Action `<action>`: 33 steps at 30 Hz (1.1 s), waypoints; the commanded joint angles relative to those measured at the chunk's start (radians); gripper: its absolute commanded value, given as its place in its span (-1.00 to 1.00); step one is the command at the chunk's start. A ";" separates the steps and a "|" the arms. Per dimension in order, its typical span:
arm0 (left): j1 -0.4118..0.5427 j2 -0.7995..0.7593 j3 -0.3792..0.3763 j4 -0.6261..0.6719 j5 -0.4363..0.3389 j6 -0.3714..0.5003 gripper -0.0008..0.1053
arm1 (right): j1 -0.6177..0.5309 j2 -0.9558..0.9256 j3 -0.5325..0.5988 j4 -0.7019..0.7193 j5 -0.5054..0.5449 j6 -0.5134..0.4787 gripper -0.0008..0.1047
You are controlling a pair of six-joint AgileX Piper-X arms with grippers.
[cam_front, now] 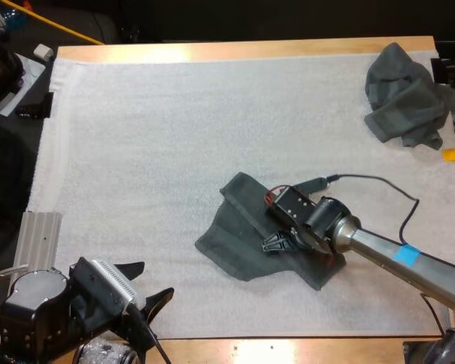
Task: Pick towel from pile, fold and stack
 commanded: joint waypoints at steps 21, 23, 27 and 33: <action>-0.003 -0.001 -0.006 -0.013 0.007 -0.001 0.14 | -0.088 0.009 -0.159 -0.035 -0.051 -0.059 -0.94; -0.003 0.001 -0.005 -0.017 0.006 0.000 0.14 | -0.065 0.012 -0.157 -0.006 -0.080 -0.064 -0.94; -0.003 0.002 -0.004 -0.020 0.007 0.000 0.14 | -0.017 0.024 -0.154 0.026 -0.110 -0.064 -0.92; -0.003 0.002 -0.005 -0.017 0.006 -0.004 0.14 | 0.026 0.046 -0.154 0.019 -0.138 -0.057 -0.42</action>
